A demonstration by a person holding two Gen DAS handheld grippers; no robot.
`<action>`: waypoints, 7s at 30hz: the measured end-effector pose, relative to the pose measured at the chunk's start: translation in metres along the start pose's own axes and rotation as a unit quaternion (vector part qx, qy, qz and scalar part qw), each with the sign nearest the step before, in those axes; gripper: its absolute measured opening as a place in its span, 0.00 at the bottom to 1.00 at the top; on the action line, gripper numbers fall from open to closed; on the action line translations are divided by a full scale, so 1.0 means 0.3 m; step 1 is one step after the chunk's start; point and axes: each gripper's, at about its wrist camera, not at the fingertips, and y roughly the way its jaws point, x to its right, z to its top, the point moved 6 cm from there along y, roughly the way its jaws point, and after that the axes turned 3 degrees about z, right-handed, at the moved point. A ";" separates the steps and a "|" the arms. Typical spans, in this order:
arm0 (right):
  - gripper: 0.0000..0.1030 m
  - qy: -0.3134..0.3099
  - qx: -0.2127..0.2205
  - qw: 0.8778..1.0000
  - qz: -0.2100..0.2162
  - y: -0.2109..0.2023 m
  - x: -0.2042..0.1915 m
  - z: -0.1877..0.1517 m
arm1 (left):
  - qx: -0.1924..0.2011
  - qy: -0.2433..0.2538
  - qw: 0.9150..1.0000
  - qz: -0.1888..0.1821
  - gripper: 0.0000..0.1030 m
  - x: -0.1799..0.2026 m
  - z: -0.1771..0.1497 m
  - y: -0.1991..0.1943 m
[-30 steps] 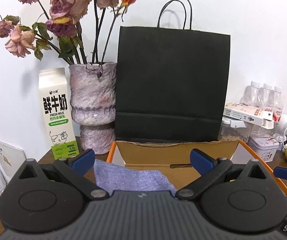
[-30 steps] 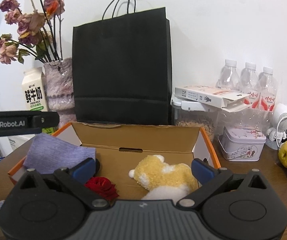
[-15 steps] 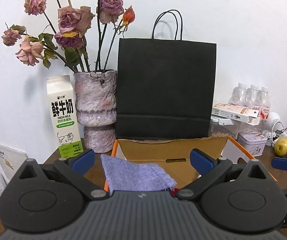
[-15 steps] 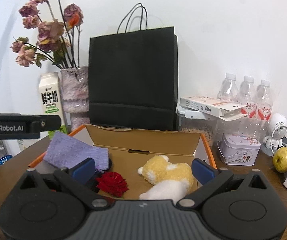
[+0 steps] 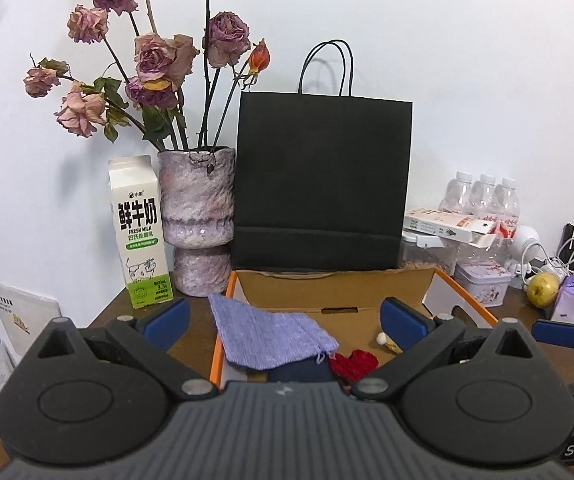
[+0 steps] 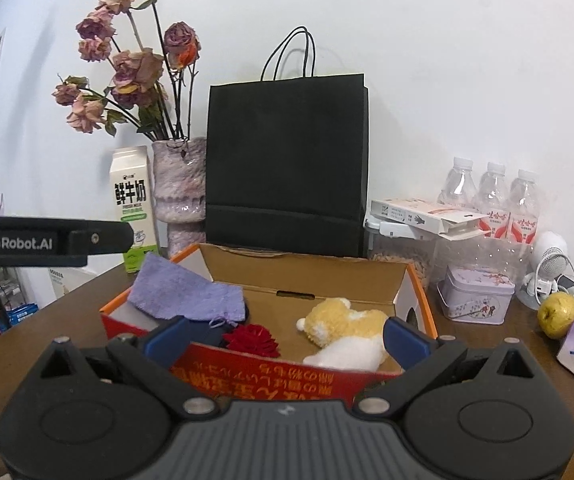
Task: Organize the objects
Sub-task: 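Lift both open tools out of the box and back away, then move both tools toward the white cloth and beige block on the table, then grasp the beige block with right tool while left tool grasps the white cloth, then carry the white cloth and beige block up to the red cardboard box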
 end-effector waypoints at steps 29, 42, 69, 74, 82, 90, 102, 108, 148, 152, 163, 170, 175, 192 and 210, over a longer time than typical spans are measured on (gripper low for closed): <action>1.00 -0.001 -0.008 1.000 0.011 -0.323 -0.152 -0.129 | -0.022 -0.014 0.999 0.020 1.00 -0.099 -0.130 -0.374; 1.00 -0.009 -0.028 0.999 0.018 -0.429 -0.236 -0.246 | -0.034 -0.001 0.999 0.022 1.00 -0.132 -0.224 -0.499; 1.00 -0.022 -0.079 0.996 0.035 -0.530 -0.324 -0.474 | -0.101 0.024 0.995 0.008 1.00 -0.186 -0.515 -0.624; 1.00 -0.026 -0.087 0.995 0.041 -0.531 -0.329 -0.503 | -0.114 0.029 0.993 -0.003 1.00 -0.182 -0.567 -0.629; 0.98 -0.048 -0.102 0.993 0.046 -0.504 -0.352 -0.526 | -0.122 0.034 0.992 -0.007 1.00 -0.176 -0.592 -0.615; 0.74 -0.077 -0.121 0.987 0.079 -0.451 -0.391 -0.523 | -0.127 0.029 0.991 0.002 1.00 -0.191 -0.601 -0.598; 0.26 -0.078 -0.121 0.983 0.117 -0.431 -0.425 -0.514 | -0.128 0.033 0.991 0.002 1.00 -0.175 -0.599 -0.588; 0.26 -0.045 -0.080 0.992 0.091 -0.462 -0.374 -0.484 | -0.136 0.035 0.990 -0.011 1.00 -0.150 -0.607 -0.569; 0.26 -0.008 -0.023 1.000 0.002 -0.488 -0.218 -0.447 | -0.190 0.058 0.979 -0.053 1.00 -0.065 -0.600 -0.298; 0.26 -0.008 -0.023 1.000 0.001 -0.489 -0.219 -0.447 | -0.182 0.056 0.980 -0.052 1.00 -0.066 -0.602 -0.300; 0.26 -0.010 -0.020 1.000 0.001 -0.493 -0.215 -0.447 | -0.161 0.041 0.985 -0.051 0.72 -0.076 -0.593 -0.334; 0.26 -0.012 -0.018 1.000 0.000 -0.497 -0.216 -0.446 | -0.155 0.027 0.986 -0.048 0.69 -0.081 -0.595 -0.360; 0.26 -0.012 -0.018 1.000 0.000 -0.498 -0.216 -0.445 | -0.146 0.027 0.988 -0.034 0.67 -0.083 -0.592 -0.388; 0.26 -0.028 0.001 0.999 0.018 -0.526 -0.250 -0.409 | -0.075 0.027 0.996 -0.037 0.68 -0.041 -0.433 -0.494; 0.26 -0.046 0.033 0.998 0.011 -0.488 -0.207 -0.217 | -0.037 0.011 0.999 -0.035 0.68 0.036 -0.253 -0.443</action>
